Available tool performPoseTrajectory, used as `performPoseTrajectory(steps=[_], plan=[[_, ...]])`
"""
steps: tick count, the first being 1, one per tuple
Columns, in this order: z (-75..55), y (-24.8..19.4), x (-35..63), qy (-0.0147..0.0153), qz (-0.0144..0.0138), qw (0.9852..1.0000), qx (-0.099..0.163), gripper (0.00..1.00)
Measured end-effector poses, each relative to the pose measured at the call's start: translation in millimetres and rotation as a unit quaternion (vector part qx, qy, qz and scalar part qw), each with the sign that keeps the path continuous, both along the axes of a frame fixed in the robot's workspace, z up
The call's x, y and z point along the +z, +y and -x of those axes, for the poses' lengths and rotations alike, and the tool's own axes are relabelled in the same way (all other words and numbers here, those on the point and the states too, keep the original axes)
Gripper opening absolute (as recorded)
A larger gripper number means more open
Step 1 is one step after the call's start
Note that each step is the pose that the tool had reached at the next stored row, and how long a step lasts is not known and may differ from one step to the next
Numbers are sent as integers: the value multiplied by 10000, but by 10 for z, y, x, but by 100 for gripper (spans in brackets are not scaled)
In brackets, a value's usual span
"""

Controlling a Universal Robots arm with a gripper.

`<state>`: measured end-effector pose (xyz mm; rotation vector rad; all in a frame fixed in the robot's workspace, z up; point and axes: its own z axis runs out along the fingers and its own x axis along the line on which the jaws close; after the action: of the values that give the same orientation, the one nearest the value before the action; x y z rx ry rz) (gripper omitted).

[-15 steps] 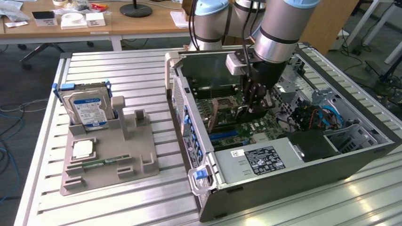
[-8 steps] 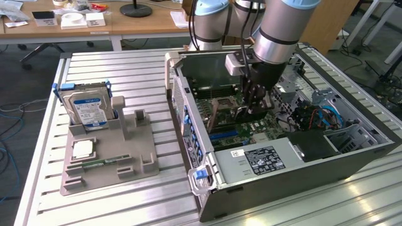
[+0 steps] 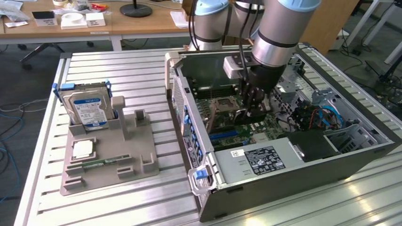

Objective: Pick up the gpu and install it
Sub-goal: 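Insert the gpu into the slot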

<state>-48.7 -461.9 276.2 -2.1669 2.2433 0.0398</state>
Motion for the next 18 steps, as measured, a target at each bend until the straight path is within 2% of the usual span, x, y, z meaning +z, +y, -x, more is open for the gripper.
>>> performPoseTrajectory(steps=[11,18], plan=[[84,-4,-42,0,0,10000,-33,27],[128,-9,-101,0,0,10000,-72,27]])
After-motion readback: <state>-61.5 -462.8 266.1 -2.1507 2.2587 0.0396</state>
